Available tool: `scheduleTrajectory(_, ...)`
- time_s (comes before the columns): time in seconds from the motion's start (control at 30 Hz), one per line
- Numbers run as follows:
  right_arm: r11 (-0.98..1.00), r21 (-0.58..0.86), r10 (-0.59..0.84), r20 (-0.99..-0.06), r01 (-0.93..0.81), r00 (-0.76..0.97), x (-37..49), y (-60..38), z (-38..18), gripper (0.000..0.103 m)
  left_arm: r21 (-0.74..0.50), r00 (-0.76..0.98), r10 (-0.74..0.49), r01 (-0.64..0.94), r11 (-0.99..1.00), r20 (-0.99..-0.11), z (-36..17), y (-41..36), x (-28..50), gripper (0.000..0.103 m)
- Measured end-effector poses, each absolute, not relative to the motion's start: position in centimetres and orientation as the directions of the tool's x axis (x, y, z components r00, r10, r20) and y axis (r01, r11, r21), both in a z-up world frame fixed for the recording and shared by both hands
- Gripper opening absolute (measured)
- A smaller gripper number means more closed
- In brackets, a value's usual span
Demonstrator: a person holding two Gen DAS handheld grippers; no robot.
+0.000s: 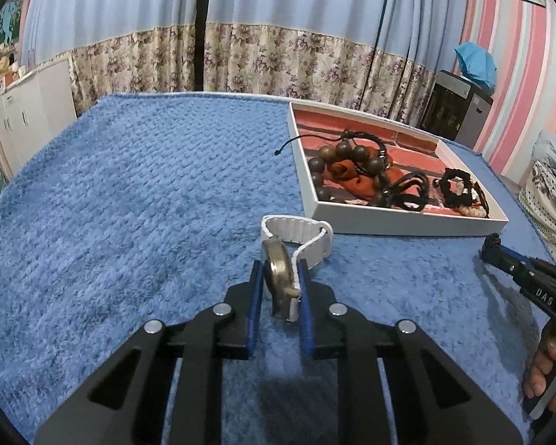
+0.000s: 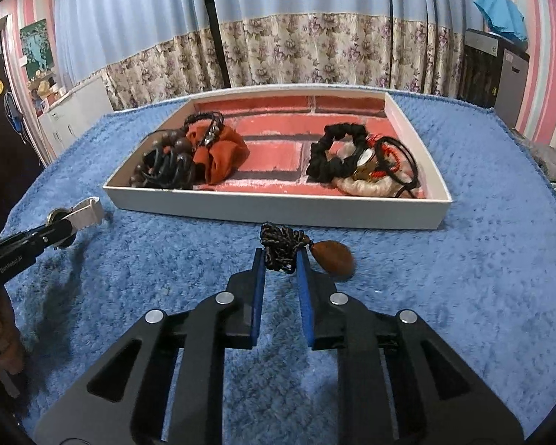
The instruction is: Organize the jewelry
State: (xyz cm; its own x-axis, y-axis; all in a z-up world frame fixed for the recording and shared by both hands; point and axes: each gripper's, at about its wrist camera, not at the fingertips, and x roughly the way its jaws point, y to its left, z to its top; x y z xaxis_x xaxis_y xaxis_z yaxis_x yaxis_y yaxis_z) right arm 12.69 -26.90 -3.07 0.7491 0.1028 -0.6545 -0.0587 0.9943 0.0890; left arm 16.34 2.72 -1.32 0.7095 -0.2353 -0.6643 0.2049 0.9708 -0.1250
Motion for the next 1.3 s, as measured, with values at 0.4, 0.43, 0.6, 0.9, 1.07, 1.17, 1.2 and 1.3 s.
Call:
scheduleTrajectory(0.4,0.995,0.091,0.096,-0.600,-0.052,0.794,9.5,-27.6,-0.4,0.017,-0.095,0.747,-0.234,0.224,0.970,-0.623,1.5,1.6,13.4,0.018)
scheduleTrajectory(0.43,0.995,0.091,0.093,-0.592,-0.049,0.801,9.2,-27.8,-0.1,0.017,-0.093,0.751,-0.236,0.228,0.969,-0.617,1.8,1.4,13.1,0.018)
scheduleTrajectory(0.6,0.995,0.084,0.089,-0.563,-0.051,0.822,8.1,-28.2,1.4,0.017,-0.082,0.768,-0.243,0.243,0.967,-0.593,3.2,0.7,12.1,0.018)
scheduleTrajectory(0.9,0.995,0.082,0.089,-0.516,-0.054,0.852,7.1,-29.2,3.6,0.018,-0.067,0.795,-0.257,0.265,0.962,-0.549,5.5,-0.1,11.2,0.018)
scheduleTrajectory(1.07,0.995,0.079,0.089,-0.498,-0.057,0.863,7.1,-29.6,4.5,0.018,-0.062,0.802,-0.267,0.278,0.959,-0.534,6.4,-0.7,11.2,0.018)
scheduleTrajectory(1.17,0.995,0.079,0.091,-0.490,-0.060,0.867,7.3,-29.8,4.9,0.018,-0.059,0.800,-0.277,0.292,0.955,-0.532,6.7,-1.1,11.5,0.019)
scheduleTrajectory(1.2,0.995,0.078,0.091,-0.487,-0.060,0.869,7.4,-29.9,5.1,0.018,-0.062,0.800,-0.281,0.294,0.954,-0.530,6.8,-1.3,11.6,0.019)
scheduleTrajectory(1.3,0.995,0.077,0.093,-0.483,-0.064,0.871,7.6,-29.9,5.2,0.018,-0.056,0.801,-0.286,0.303,0.951,-0.525,7.1,-1.7,11.9,0.019)
